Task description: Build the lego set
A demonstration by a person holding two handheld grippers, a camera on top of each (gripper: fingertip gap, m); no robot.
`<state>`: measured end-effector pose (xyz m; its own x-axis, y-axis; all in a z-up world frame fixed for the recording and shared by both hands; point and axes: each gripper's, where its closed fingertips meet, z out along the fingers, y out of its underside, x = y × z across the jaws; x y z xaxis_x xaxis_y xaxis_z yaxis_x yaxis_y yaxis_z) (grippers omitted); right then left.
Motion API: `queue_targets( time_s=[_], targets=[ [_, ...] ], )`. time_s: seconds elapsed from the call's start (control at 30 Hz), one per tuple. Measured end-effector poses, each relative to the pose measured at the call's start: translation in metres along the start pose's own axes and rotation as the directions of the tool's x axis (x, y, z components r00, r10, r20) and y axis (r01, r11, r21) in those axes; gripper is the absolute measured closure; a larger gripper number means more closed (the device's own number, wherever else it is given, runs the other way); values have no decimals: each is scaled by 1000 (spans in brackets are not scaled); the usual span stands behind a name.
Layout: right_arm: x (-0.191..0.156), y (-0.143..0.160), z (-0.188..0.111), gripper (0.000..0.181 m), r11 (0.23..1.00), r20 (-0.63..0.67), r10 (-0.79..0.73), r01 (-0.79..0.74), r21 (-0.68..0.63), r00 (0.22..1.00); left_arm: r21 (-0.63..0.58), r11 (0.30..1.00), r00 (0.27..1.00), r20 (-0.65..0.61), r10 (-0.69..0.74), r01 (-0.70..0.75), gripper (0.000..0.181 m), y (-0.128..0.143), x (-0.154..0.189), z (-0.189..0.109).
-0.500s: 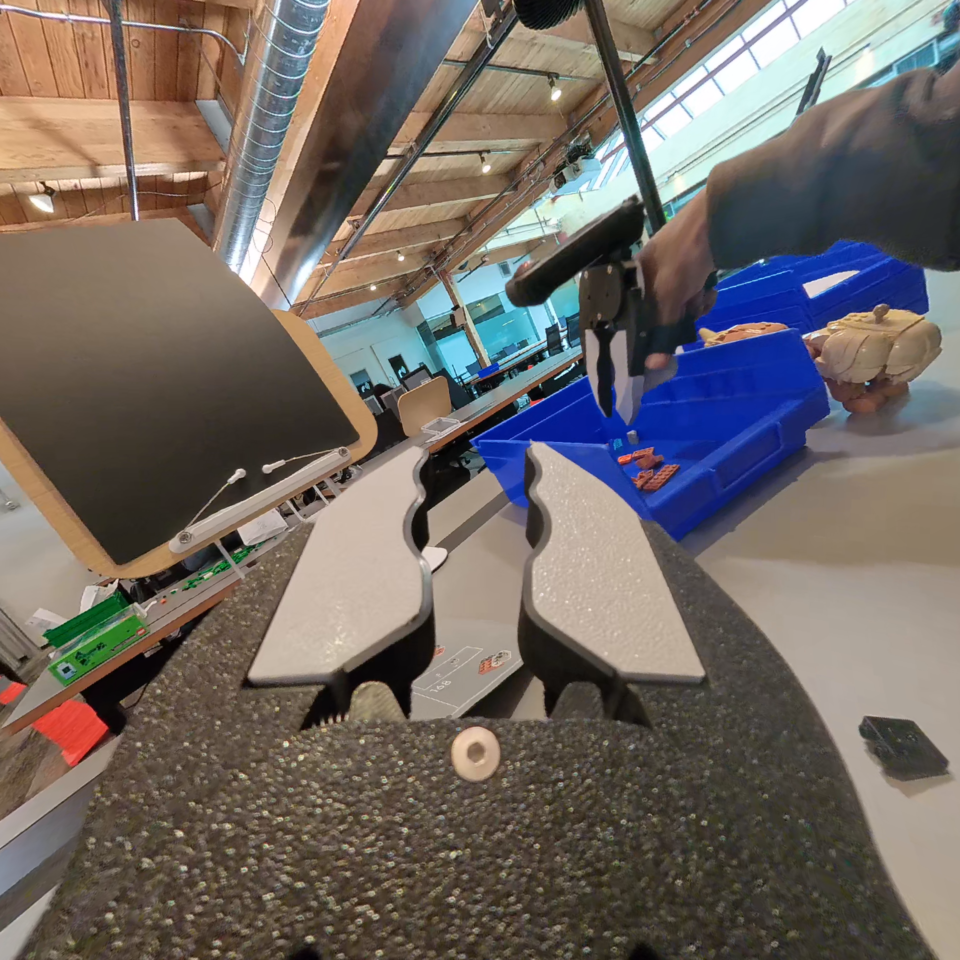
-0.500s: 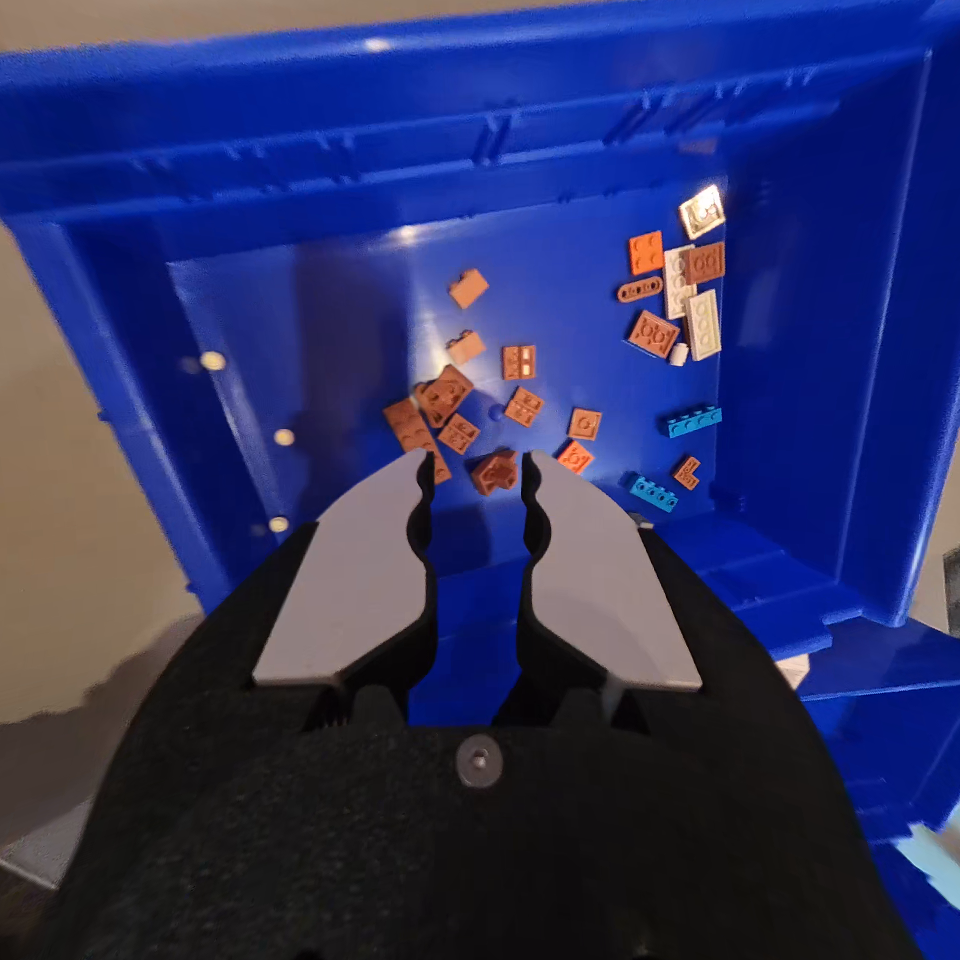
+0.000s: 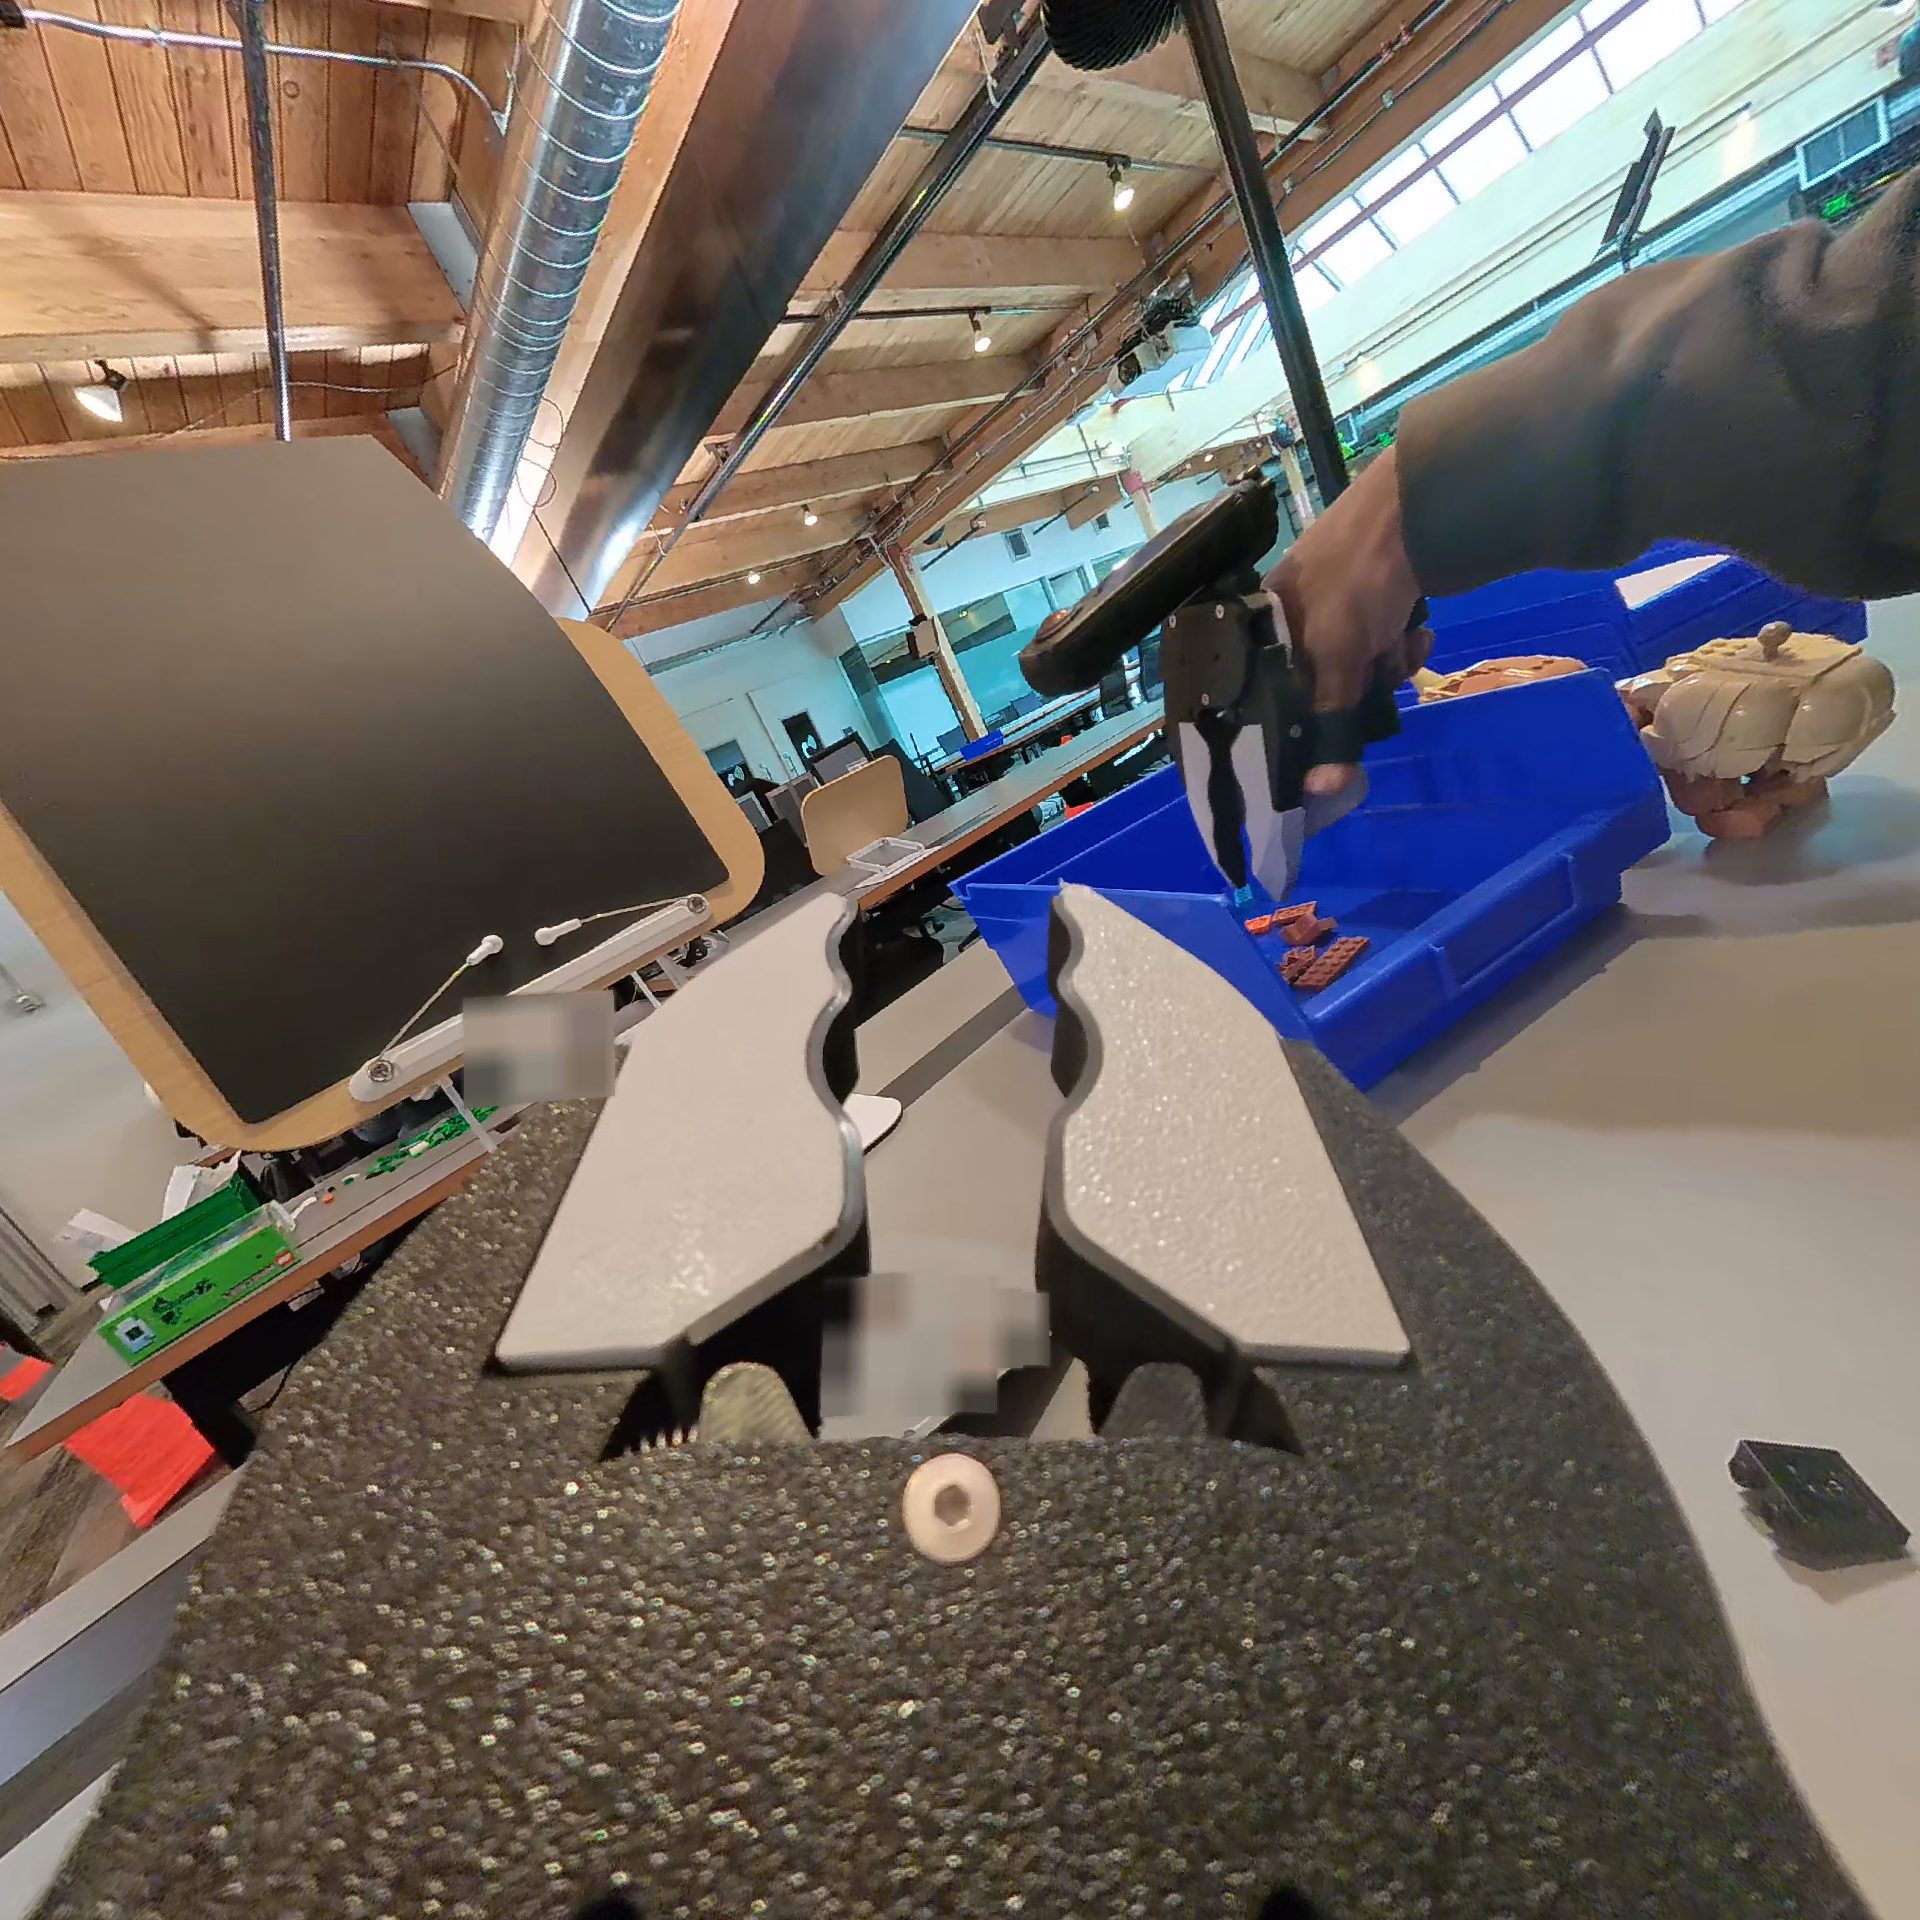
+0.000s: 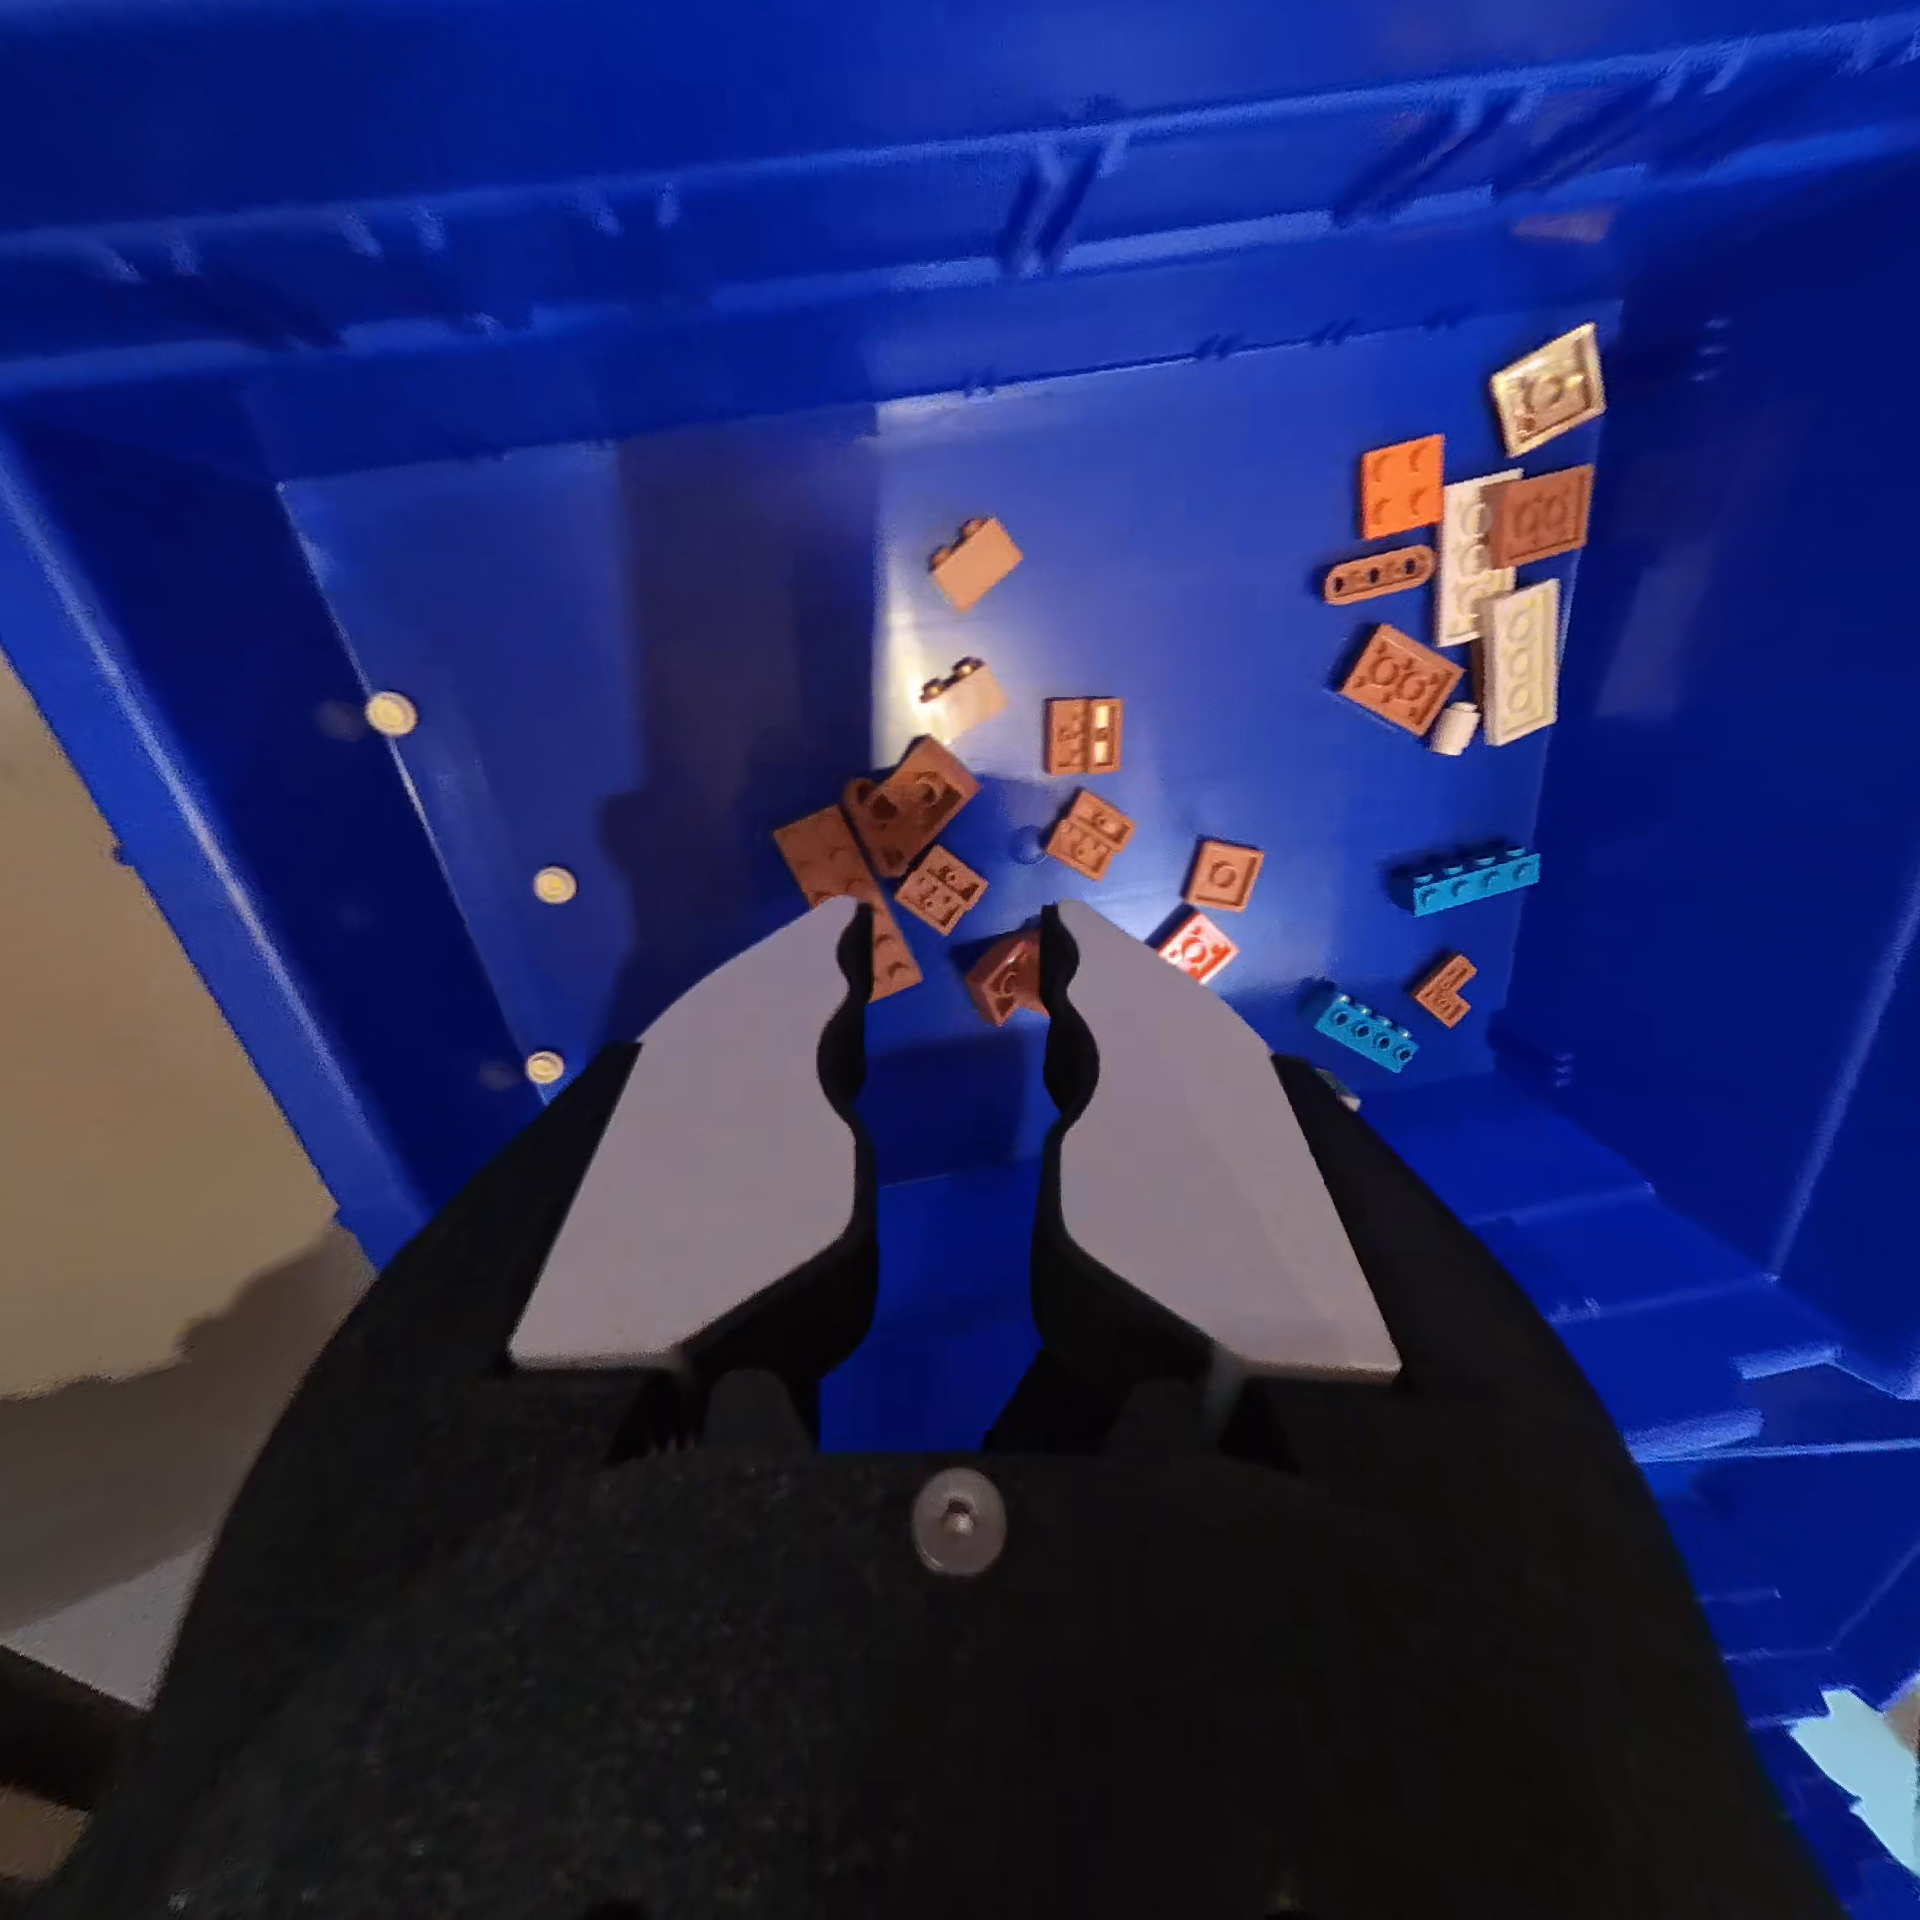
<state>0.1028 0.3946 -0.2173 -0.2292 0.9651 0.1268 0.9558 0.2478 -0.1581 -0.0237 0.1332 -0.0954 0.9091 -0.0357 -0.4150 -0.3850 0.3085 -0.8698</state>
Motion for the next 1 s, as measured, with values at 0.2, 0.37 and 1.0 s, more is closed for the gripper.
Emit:
queue_targets(
  time_s=[0.2,0.37,1.0],
  targets=[
    [4,8,-6,150,1000,-27,-3,3,-20,1000,2,1000,1000,2,5,-5,147,-1,1,0],
    [11,10,-10,150,1000,-39,17,-17,-6,999,2,1000,1000,3,2,-2,147,-1,0,0],
    [84,-37,33,151,982,-87,175,-168,80,981,-7,1000,1000,10,-2,2,147,2,-3,1]
  ],
)
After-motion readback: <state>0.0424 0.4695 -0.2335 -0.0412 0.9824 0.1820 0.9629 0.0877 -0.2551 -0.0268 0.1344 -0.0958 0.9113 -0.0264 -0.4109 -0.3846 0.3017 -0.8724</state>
